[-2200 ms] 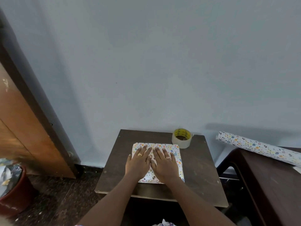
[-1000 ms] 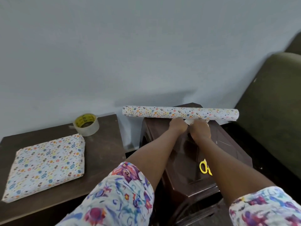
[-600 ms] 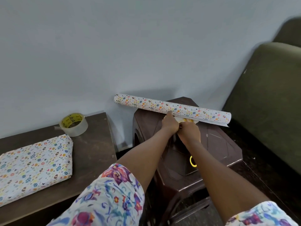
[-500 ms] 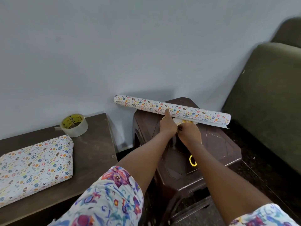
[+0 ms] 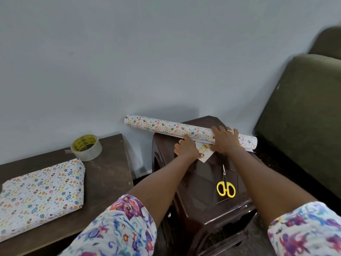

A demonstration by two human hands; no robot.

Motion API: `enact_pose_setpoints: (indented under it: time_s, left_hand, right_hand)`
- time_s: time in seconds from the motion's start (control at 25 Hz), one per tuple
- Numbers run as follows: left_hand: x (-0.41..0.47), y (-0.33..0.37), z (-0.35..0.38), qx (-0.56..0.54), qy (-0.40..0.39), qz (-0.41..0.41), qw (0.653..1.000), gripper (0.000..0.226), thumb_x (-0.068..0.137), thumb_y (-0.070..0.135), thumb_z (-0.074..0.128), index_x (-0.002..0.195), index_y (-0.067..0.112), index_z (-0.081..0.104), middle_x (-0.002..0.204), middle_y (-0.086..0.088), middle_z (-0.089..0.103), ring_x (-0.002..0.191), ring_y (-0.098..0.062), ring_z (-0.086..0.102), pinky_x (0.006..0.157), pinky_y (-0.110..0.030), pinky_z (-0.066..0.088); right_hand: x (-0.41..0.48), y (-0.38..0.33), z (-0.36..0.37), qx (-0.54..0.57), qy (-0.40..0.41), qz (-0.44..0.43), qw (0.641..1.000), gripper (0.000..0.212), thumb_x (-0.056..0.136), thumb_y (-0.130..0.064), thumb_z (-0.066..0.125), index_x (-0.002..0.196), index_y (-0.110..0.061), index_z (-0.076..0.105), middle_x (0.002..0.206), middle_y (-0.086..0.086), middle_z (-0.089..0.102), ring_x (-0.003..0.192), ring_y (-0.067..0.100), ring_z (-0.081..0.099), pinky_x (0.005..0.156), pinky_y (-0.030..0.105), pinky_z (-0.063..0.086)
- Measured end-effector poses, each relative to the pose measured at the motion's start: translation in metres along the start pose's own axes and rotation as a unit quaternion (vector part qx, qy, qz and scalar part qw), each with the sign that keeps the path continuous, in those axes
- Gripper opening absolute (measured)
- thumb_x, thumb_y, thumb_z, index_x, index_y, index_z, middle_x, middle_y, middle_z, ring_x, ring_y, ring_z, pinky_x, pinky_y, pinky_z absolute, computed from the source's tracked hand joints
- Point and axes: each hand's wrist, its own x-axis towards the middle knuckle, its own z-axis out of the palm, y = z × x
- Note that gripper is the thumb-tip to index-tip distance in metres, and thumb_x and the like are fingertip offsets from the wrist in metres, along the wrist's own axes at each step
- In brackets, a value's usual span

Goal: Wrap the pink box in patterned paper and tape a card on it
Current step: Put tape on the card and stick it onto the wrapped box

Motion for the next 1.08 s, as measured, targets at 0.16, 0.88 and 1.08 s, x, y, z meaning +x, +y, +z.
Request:
enact_pose_setpoints:
  time_s: [0.16,0.88,1.08]
  left_hand:
    - [-0.002,-0.015,-0.020,-0.086,-0.002,-0.002,0.996,0.089,0.071,0.007,0.079,0.136,0.008,0.018,0.132,-0.018,0.043,0.119,-0.035,0.049,0.093,-0.039,0.045]
    - [-0.085,-0.177,-0.177,-0.462,-0.016,-0.145,0.875,0.022,0.085,-0.012,0.053,0.084,0.010,0.055,0.078,-0.010,0.063,0.070,-0.017,0.059,0.063,-0.027,0.051]
    - [-0.117,-0.281,-0.228,-0.295,0.140,-0.184,0.927,0.040,0.080,0.011,0.070,0.117,0.002,0.056,0.111,-0.016,0.062,0.103,-0.028,0.059,0.084,-0.035,0.048]
  right_hand:
    - [0.007,0.001,0.000,0.007,0.074,0.012,0.997,0.045,0.086,-0.019,0.054,0.130,-0.020,0.042,0.120,0.007,0.056,0.112,0.029,0.054,0.093,0.041,0.038]
    - [-0.080,-0.194,-0.041,0.642,-0.103,0.025,0.760,0.028,0.082,-0.010,0.071,0.107,-0.008,0.058,0.100,0.008,0.064,0.083,0.019,0.064,0.069,0.031,0.054]
    - [-0.113,-0.299,-0.024,0.736,-0.262,0.105,0.615,0.004,0.090,0.001,0.056,0.094,-0.001,0.055,0.088,0.015,0.065,0.085,0.028,0.063,0.076,0.045,0.052]
